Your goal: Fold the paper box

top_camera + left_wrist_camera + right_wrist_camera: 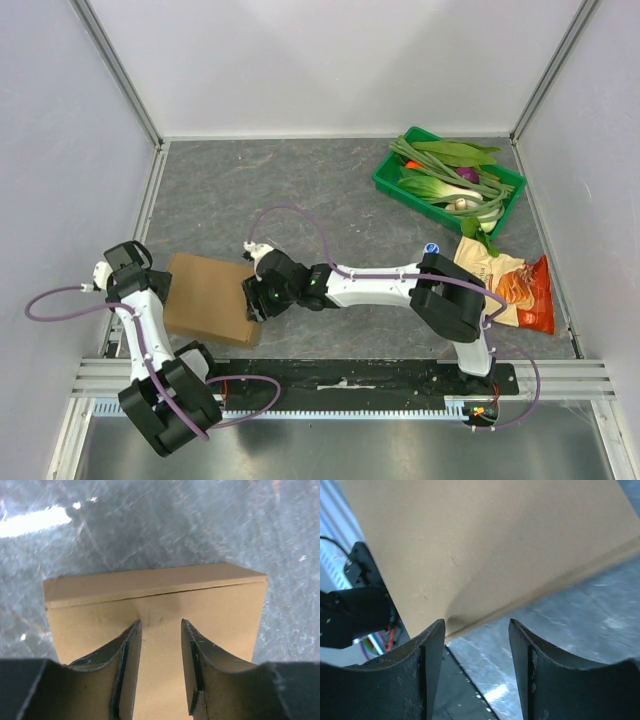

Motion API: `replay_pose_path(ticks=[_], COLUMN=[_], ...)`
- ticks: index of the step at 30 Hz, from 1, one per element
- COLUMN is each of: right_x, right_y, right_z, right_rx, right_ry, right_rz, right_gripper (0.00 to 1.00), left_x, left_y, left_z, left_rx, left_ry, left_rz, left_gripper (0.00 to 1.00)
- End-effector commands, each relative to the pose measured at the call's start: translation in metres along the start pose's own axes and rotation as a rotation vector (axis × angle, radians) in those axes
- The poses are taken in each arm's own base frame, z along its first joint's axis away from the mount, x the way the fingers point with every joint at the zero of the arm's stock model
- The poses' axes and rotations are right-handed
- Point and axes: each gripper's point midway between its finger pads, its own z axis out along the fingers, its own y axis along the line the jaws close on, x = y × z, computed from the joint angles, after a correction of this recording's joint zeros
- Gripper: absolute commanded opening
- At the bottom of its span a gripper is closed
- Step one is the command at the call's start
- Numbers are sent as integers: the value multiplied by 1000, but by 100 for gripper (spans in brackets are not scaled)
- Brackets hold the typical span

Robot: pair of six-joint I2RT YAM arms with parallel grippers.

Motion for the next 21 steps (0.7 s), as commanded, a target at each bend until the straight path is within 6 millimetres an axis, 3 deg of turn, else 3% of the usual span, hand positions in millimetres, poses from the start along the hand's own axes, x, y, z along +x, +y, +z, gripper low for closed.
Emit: replay_pose_path(ticks=[1, 5, 12, 15, 16, 21], right_x=[5, 11, -6, -17, -20, -24], right_y=[44, 53, 31, 20, 13, 7], right_z=[2, 4, 1, -3, -4, -5], right_rx=[-155, -169, -114, -103, -94, -125], right_ry=[-7, 2, -25, -44, -49, -65], right_rz=[10, -11, -11, 18, 30, 90], right_gripper=[61, 61, 63, 68, 71, 77], left_x=[20, 16, 22, 14, 8, -13], left_y=[41, 53, 48, 24, 15, -21], left_z=[-7, -16, -15, -16, -22, -42], left_rx=[-200, -252, -209, -54, -3, 149], left_ry=[42, -12, 14, -7, -28, -104], left_rz=[-141, -209, -211, -136, -119, 2], left_gripper=[43, 41, 45, 62, 73, 86])
